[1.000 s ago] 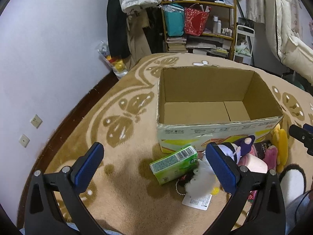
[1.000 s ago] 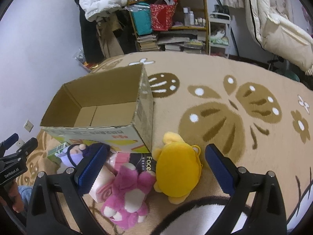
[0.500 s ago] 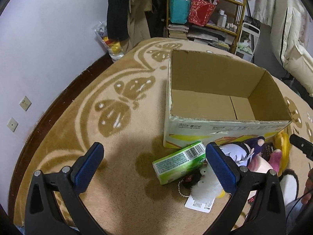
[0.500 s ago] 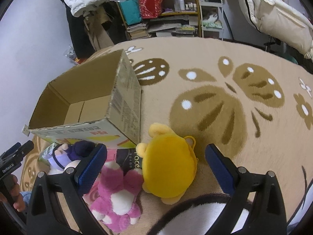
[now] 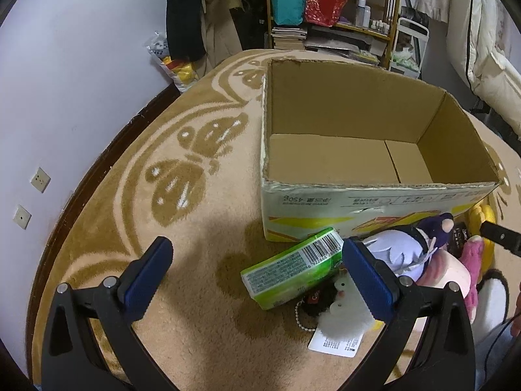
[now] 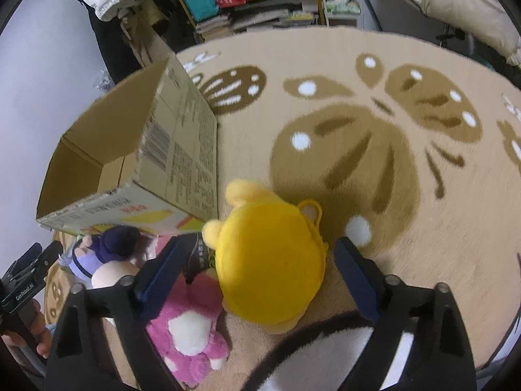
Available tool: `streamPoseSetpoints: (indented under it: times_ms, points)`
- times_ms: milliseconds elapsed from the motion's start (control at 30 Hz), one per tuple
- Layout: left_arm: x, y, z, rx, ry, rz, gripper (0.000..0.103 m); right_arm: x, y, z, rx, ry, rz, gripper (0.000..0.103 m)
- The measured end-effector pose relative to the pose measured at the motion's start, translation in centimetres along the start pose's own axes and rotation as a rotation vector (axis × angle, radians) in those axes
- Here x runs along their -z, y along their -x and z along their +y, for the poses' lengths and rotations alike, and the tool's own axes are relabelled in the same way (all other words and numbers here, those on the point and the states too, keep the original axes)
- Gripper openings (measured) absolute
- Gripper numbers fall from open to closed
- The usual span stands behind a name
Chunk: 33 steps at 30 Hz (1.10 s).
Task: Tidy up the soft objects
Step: 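Lower the right tool onto the yellow plush while the left tool approaches the green tissue pack, then close the right tool on the yellow plush while the left tool grasps the green tissue pack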
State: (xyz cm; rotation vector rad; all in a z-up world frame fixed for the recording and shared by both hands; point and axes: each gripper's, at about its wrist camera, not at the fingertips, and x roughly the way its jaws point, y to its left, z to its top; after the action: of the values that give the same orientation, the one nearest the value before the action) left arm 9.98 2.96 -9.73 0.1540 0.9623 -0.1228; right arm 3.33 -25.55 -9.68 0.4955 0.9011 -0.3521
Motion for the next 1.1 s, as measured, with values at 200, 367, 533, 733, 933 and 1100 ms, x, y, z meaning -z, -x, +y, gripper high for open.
streamPoseSetpoints:
  times_ms: [200,367,533,733,933,1100]
  points:
    - [0.0,-0.8,-0.2,-0.005,-0.003,0.01,0.103,0.2,-1.1,0.7,0.018,0.046,0.039,0.068]
    - [0.2,-1.8,-0.7,-0.005,-0.019,0.031,0.103,0.0,-1.0,0.2,0.014,0.024,0.038,0.056]
    - [0.2,-2.0,-1.4,-0.03,-0.026,0.005,0.103,-0.2,-1.0,0.4,0.02,0.035,0.039,0.055]
    - [0.1,-2.5,-1.8,-0.021,-0.006,-0.006,0.103,-0.3,-0.9,0.1,0.008,0.02,0.043,0.055]
    - [0.0,-3.2,-1.7,0.035,0.041,0.034,0.103,-0.6,-1.0,0.2,0.008,0.022,0.045,0.055]
    - [0.3,-3.6,-1.4,0.042,0.068,0.054,0.103,-0.7,-0.9,0.2,0.005,0.018,0.046,0.055]
